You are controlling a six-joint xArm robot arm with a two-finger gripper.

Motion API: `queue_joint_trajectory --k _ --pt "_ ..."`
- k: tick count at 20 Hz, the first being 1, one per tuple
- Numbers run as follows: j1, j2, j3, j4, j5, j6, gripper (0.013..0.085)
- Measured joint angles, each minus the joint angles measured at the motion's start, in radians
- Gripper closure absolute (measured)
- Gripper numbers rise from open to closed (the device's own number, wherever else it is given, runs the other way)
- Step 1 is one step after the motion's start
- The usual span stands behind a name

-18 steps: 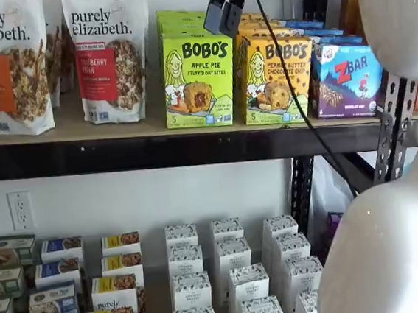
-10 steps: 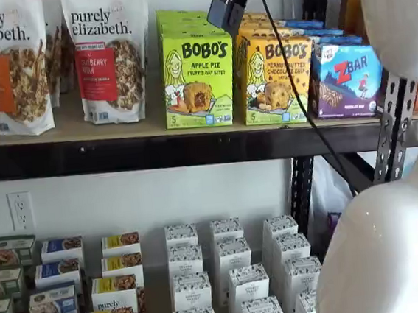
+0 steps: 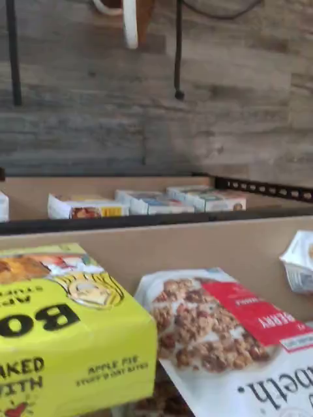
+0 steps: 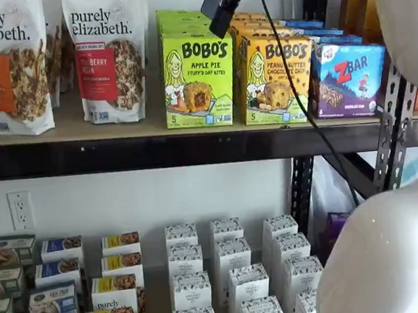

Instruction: Pick the green box on the top shelf, the fourth from the left

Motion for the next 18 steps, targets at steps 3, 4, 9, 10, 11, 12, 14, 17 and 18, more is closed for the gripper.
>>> queue_joint_trajectory --k 3,4,9,10,11,12,14,17,18 --pt "0.013 0.005 0.007 -0.005 -0.038 0.006 0.0130" --pt "0.017 0.010 0.007 -0.008 -0.047 0.009 0.0130" --pt "0.038 0.038 -0.004 -0.027 -0.085 0.019 0.0130" --pt "0.040 0.046 -0.009 -0.029 -0.087 0.020 0.0130" --pt "0.042 0.053 -0.015 -0.032 -0.088 0.020 0.0130" --pt "0.043 0.060 -0.020 -0.036 -0.089 0.021 0.0130" --pt "0.046 0.075 -0.031 -0.044 -0.089 0.021 0.0130" --pt "0.050 0.095 -0.042 -0.058 -0.088 0.019 0.0130" --pt "0.052 0.100 -0.043 -0.065 -0.092 0.019 0.0130"
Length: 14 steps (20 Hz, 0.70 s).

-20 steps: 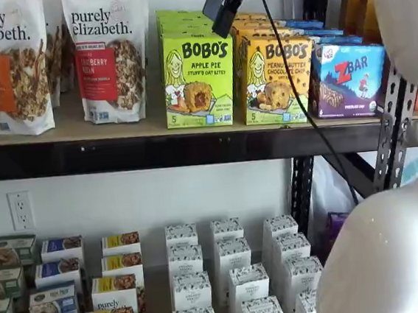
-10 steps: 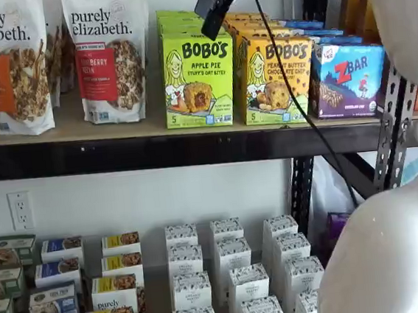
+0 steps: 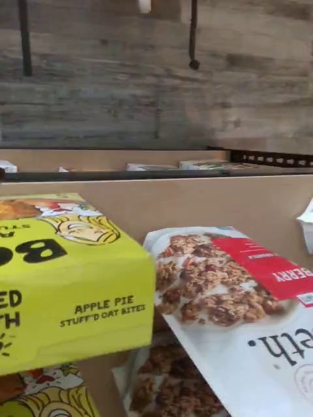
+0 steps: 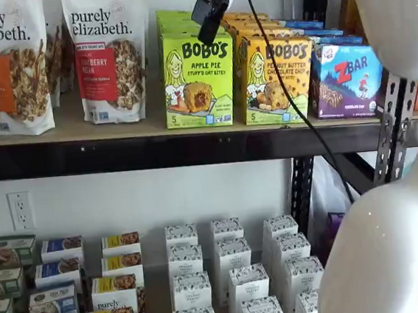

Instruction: Pick the green box on the top shelf, the fourth from the left

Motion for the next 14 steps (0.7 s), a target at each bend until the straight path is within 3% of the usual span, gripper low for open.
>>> queue_joint_trajectory --k 6,14 --pt "0.005 0.023 0.006 -0.030 -0.008 -0.009 0.0130" --pt "0.000 0.059 -0.021 -0.068 0.045 -0.020 0.0130"
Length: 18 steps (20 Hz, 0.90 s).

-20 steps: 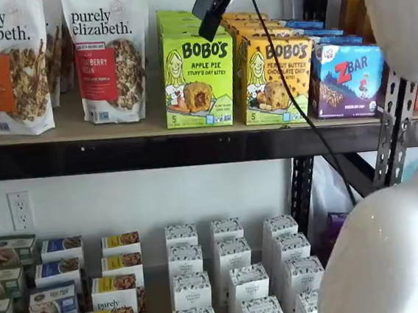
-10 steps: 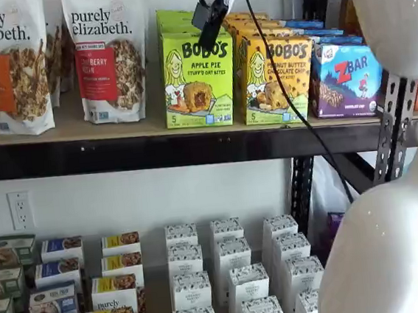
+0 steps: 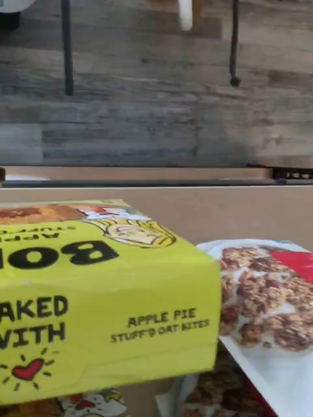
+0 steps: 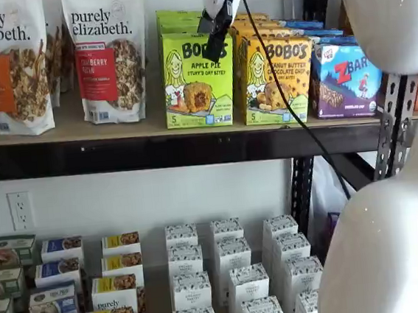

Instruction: Pick the green box on the top shelf, the fourth from the left

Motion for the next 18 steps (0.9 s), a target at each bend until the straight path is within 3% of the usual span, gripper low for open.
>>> queue_joint_trajectory --k 10,15,18 --pt "-0.003 0.018 -0.005 -0.048 0.031 -0.010 0.0130" --pt "-0.002 0.019 0.003 -0.047 0.036 -0.011 0.0130" --pt "-0.002 0.016 0.011 -0.040 0.030 -0.012 0.0210"
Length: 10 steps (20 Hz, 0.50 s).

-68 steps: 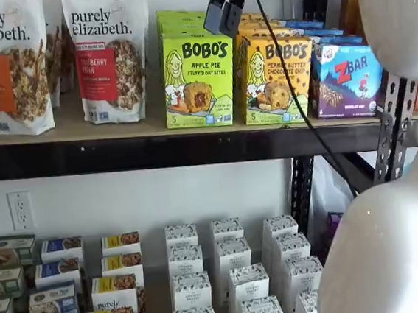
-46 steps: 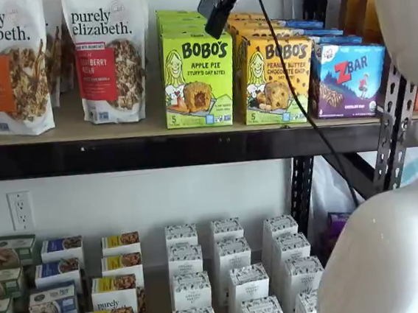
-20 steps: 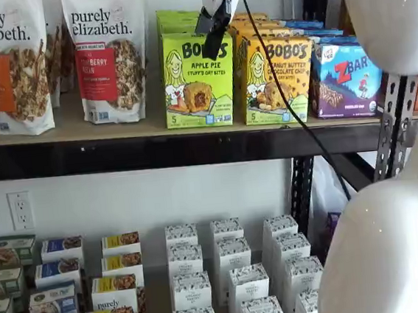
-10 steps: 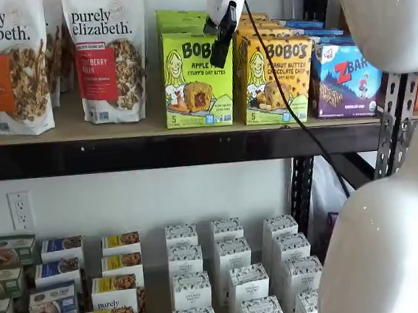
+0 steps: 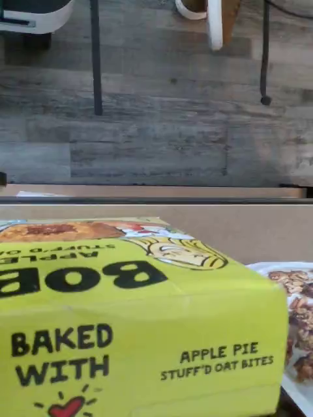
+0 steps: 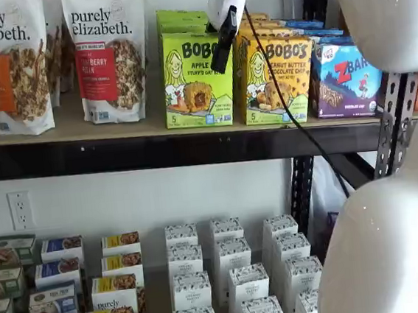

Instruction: Pick the green box on the top shelf, the fourth from the left

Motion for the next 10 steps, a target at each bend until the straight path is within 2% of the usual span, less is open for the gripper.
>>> queue_joint_trajectory --k 1,4,5,6,7,10 --pt "0.000 -0.001 0.002 0.001 -0.002 0.000 0.0250" --pt "0.001 -0.004 0.008 0.006 -0.007 0.000 0.0290" --pt "0.000 -0.005 0.009 0.008 -0.009 -0.001 0.0330" --pt "0.000 -0.006 0.010 0.009 -0.010 -0.001 0.0330" --pt "-0.001 -0.007 0.011 0.010 -0.011 -0.001 0.0370" --pt "-0.002 -0.010 0.015 0.014 -0.017 -0.002 0.0410"
